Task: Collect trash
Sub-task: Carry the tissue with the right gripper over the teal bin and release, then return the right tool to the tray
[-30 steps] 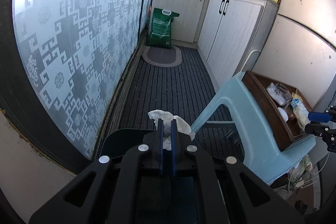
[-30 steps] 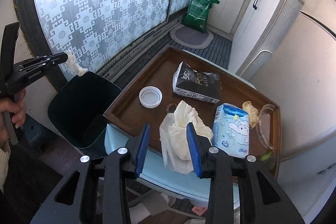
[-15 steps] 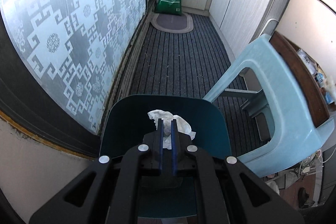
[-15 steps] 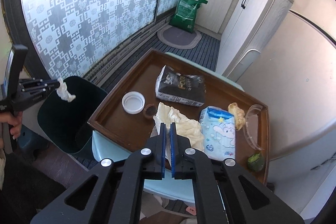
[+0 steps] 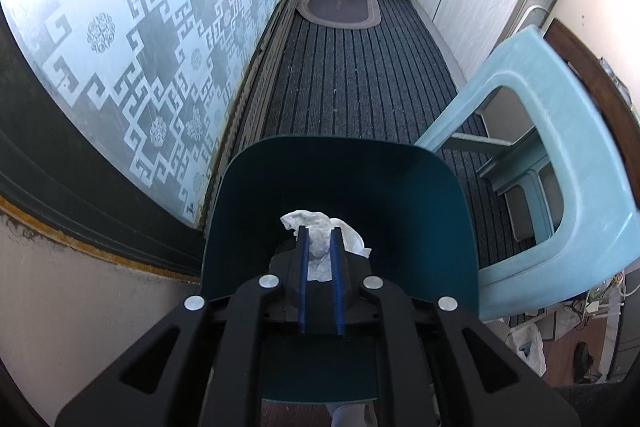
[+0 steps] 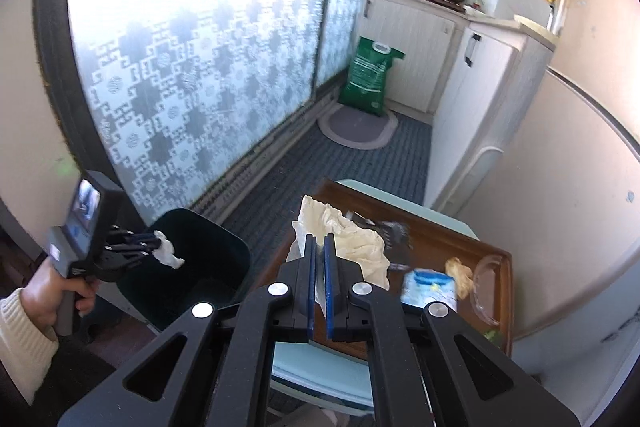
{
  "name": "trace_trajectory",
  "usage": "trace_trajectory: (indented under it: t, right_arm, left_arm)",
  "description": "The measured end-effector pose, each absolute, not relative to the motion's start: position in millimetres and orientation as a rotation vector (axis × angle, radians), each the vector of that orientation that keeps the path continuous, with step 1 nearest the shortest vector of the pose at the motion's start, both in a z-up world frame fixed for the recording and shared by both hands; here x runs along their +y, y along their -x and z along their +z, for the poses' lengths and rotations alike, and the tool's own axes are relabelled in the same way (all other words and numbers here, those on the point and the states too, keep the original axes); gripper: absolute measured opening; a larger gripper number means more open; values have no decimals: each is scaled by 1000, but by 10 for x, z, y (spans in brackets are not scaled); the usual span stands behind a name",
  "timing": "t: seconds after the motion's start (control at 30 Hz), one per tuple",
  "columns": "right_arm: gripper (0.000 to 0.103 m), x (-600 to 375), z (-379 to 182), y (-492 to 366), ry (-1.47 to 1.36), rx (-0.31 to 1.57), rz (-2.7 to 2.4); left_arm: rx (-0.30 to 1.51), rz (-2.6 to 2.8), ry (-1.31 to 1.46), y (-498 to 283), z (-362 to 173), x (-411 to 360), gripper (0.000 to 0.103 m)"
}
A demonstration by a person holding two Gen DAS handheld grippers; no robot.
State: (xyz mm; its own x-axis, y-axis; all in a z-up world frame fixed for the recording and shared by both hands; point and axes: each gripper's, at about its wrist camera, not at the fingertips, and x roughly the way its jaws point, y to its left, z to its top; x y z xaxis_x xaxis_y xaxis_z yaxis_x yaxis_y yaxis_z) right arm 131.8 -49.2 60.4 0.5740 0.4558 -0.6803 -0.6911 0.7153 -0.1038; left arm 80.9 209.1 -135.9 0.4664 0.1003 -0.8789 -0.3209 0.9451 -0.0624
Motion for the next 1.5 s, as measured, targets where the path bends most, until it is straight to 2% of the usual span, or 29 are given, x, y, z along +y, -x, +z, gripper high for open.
trace_trajectory:
  t: [0.23, 0.3, 0.33, 0.93, 1.13, 1.5]
  right_arm:
    - [3, -54, 463, -1252, 295, 773, 897]
    - [3, 102, 384, -1208, 307, 795, 918]
    - [3, 169, 337, -1204, 314, 808, 926]
    - [3, 812, -462, -1125, 351, 987, 958]
    - [3, 1019, -845, -1117, 407, 1061, 952]
    - [4, 1280, -1613, -1069, 502, 1185, 925]
  left_arm:
    - [1088, 258, 215, -758, -1423, 2071, 17]
    - [1068, 260, 220, -728, -1385, 2083, 25]
    - [1052, 259, 223, -707, -1353, 2084, 26]
    - [504, 311, 190, -213, -386, 1988, 31]
    - [401, 296, 162, -118, -232, 1892, 37]
    - [266, 251, 192, 97, -48, 1819, 41]
